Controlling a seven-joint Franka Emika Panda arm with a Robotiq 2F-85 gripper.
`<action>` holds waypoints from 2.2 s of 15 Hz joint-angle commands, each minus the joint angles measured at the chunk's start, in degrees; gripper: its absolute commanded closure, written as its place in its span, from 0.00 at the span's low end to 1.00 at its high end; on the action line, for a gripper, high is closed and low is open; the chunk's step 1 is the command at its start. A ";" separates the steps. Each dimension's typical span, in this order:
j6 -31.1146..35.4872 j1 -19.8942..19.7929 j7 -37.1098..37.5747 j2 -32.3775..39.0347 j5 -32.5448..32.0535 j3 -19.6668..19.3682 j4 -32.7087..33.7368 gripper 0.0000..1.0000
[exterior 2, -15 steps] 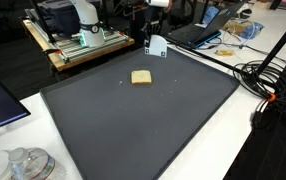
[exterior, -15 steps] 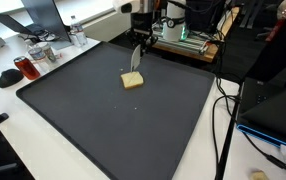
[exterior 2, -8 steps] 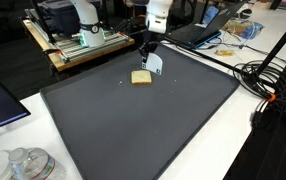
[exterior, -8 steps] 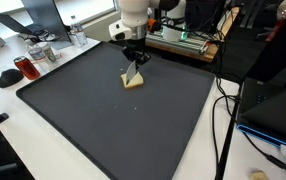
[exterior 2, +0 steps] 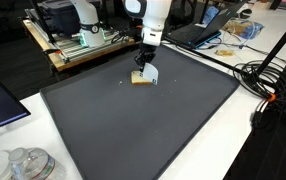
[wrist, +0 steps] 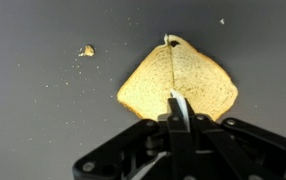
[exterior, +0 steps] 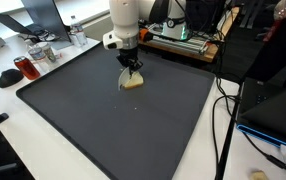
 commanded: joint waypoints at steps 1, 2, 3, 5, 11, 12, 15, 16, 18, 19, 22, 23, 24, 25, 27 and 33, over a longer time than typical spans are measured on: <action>-0.10 1.39 0.16 1.19 -0.17 -1.20 1.10 0.99; -0.24 1.39 -0.01 1.22 -0.07 -1.18 1.17 0.99; -0.43 1.50 0.07 1.14 -0.32 -1.31 1.18 0.99; -0.61 1.39 -0.40 0.81 -0.09 -1.18 1.09 0.99; -1.77 1.31 -1.44 0.13 -0.08 -1.03 1.28 0.99; -1.95 1.26 -1.63 0.15 0.05 -0.96 1.35 0.99; -2.68 1.10 -2.50 0.13 0.48 -0.66 1.48 0.99; -2.85 1.05 -2.77 0.13 0.54 -0.60 1.51 0.99; -3.08 0.87 -3.81 0.08 0.79 -0.36 1.50 0.99; -3.14 0.74 -4.37 0.07 1.07 -0.22 1.51 0.99; -3.29 0.60 -5.73 0.15 1.63 0.10 1.54 0.99; -3.36 0.53 -6.17 0.15 1.84 0.23 1.56 0.99; -3.50 0.60 -6.22 0.27 1.68 0.18 1.64 0.99; -3.62 0.57 -6.42 0.40 1.77 0.22 1.71 0.99; -3.96 0.63 -6.54 0.82 1.63 0.17 1.89 0.99; -5.09 0.71 -6.70 2.58 1.82 0.43 2.82 0.99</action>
